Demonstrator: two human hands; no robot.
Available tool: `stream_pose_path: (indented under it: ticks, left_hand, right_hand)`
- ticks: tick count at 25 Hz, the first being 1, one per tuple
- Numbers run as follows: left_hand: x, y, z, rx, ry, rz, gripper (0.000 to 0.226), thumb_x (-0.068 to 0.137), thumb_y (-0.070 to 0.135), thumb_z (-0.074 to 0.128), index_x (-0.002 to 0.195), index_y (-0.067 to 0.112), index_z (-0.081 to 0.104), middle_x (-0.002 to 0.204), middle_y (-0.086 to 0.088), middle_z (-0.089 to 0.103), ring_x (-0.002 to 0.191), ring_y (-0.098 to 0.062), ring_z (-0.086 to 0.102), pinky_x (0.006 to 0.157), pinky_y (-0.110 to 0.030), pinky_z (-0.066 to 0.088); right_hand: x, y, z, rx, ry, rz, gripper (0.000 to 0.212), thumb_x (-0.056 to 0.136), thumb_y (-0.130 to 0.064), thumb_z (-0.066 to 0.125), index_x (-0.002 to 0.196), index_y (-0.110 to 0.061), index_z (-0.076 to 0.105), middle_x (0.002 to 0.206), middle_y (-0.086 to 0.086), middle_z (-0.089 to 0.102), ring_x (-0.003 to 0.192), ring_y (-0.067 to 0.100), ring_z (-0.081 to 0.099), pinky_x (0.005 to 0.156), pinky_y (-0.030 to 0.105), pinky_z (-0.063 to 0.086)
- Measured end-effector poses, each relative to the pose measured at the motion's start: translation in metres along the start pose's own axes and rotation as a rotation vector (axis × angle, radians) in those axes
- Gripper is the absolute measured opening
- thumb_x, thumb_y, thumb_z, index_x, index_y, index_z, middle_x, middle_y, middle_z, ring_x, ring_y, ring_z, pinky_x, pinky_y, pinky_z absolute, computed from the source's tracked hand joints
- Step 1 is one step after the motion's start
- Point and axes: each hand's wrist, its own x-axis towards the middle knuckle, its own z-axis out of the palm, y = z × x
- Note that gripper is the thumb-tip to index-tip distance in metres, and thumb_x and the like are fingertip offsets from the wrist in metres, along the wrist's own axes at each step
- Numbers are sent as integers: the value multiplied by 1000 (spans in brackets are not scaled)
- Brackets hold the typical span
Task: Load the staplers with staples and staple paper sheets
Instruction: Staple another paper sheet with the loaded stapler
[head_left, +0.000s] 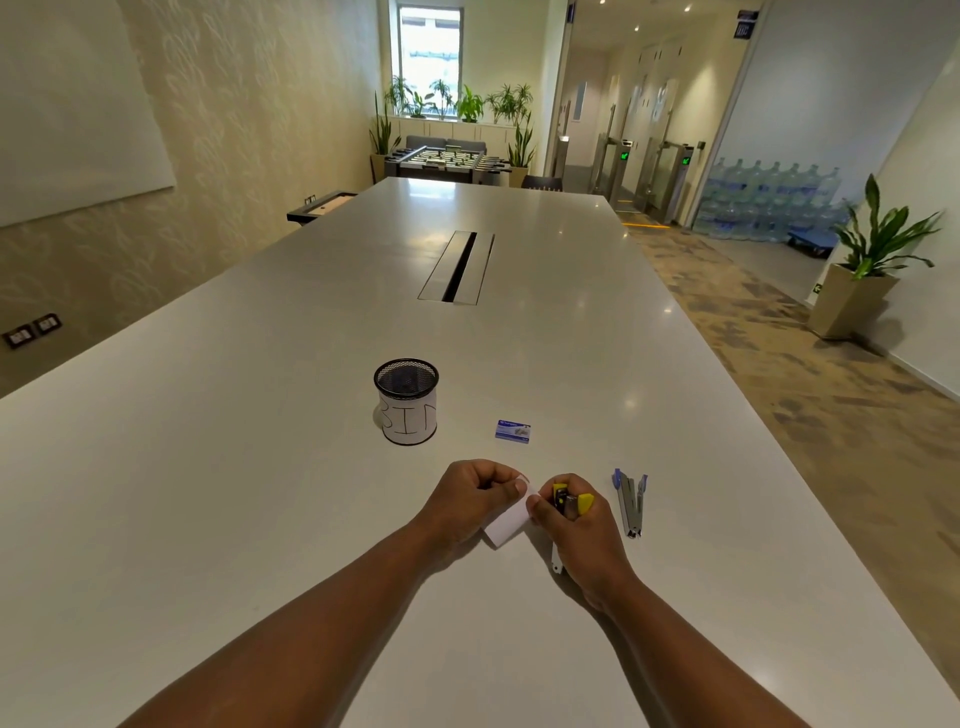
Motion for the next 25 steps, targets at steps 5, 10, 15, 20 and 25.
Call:
stream_pose_path:
  ticks: [5,10,15,20,25]
  left_hand:
    - [0,-1,-1,2,-4,-8,10,91,12,74,98,5,76,101,-13,75,88,-24,69,77,-35,59]
    - [-1,-4,0,-17,1,9,8,92,10,73,97,5,76,101,-15,75,87,-23,70,79,-37,60]
    - [-1,-7,-1,-16,-5,19,7,92,10,72,96,6,77,99,-15,75,89,-25,70,84,-42,59]
    - [-2,-8,-2,39,9,30,11,91,13,74,99,6,76,103,-17,74,91,-28,70,85,-45,60]
    - [-2,-6,-1,37,10,35,13,91,12,74,99,2,75,102,-16,74,89,-25,69,82,-40,60]
  right_hand:
    - [-1,-2,1,-23,6,6,12,93,-17,69,84,-15,61,81,1,63,75,18,58,70,30,49]
    - [0,-1,1,-19,5,33,9,92,-16,70,87,-19,63,84,-2,65,81,21,61,73,32,51]
    - [0,-2,1,3,-15,45,6,93,-18,69,92,-21,65,89,-1,67,86,24,63,76,31,52]
    - [-1,-2,0,-58,-56,43,3,96,-21,66,93,-20,64,89,1,67,86,23,63,76,28,52]
    - [-1,-5,0,-94,-57,32,5,96,-19,65,92,-18,64,87,0,66,79,13,60,71,22,49]
